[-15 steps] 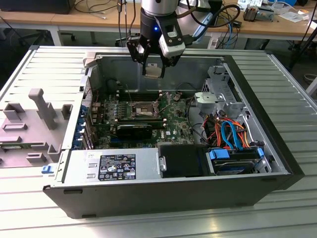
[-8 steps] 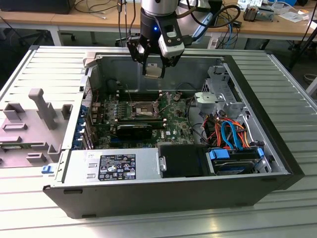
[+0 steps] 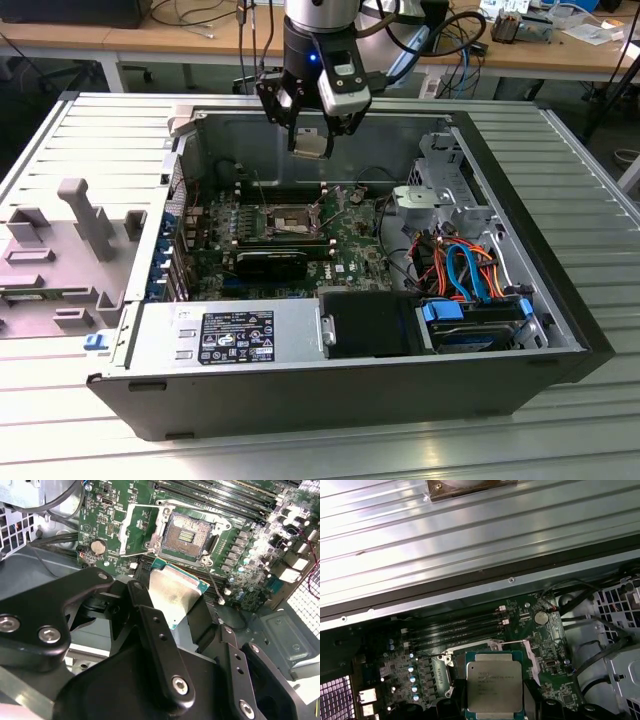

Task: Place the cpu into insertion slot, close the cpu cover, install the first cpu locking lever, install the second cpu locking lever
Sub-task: 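Place the cpu into insertion slot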

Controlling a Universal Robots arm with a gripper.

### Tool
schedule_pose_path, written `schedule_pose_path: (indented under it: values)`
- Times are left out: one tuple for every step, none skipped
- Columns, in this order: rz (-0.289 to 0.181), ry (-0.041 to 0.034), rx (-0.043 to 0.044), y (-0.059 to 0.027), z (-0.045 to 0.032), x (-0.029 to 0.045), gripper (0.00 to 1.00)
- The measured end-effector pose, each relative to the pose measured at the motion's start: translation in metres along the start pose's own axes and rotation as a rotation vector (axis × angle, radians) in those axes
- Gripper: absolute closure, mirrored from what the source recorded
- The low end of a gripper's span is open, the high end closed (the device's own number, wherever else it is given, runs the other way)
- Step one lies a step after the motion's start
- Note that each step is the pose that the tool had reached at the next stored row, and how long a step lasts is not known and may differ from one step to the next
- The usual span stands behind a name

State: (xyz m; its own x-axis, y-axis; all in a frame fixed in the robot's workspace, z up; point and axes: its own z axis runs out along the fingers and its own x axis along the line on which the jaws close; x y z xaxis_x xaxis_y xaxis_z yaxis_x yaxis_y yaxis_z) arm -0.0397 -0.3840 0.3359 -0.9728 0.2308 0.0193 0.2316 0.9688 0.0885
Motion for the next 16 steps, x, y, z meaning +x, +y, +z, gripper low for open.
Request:
schedule_pose_path:
  values:
    - [0.003,-0.0003,-0.0001,0.0,0.0,0.0,0.46]
    - [0.006,-0.0005,-0.0001,0.0,0.0,0.0,0.46]
    - [0.009,-0.0008,-0.0002,0.0,0.0,0.0,0.46]
    - [0.013,-0.0011,-0.0003,0.0,0.0,0.0,0.46]
    - [0.015,-0.0013,-0.0004,0.0,0.0001,0.0,0.46]
    - [0.019,-0.0017,-0.0004,0.0,0.0001,0.0,0.46]
    - [0.021,-0.0019,-0.0004,0.0,0.0,0.0,0.46]
    - [0.027,-0.0024,-0.0005,0.0,0.0001,0.0,0.46]
    - [0.034,-0.003,-0.0007,0.0,0.0001,0.0,0.46]
    - [0.039,-0.0035,-0.0008,0.0,0.0001,0.0,0.46]
    - [0.045,-0.004,-0.0009,0.0,0.0001,0.0,0.46]
    - [0.05,-0.0045,-0.001,0.0,0.0001,0.0,0.46]
    - [0.058,-0.0051,-0.0012,0.0,0.0002,0.0,0.46]
    - [0.064,-0.0057,-0.0012,0.0,0.0002,0.0,0.46]
    - [0.07,-0.0062,-0.0014,0.0,0.0002,0.0,0.46]
    - [0.075,-0.0067,-0.0014,0.0,0.0002,0.0,0.46]
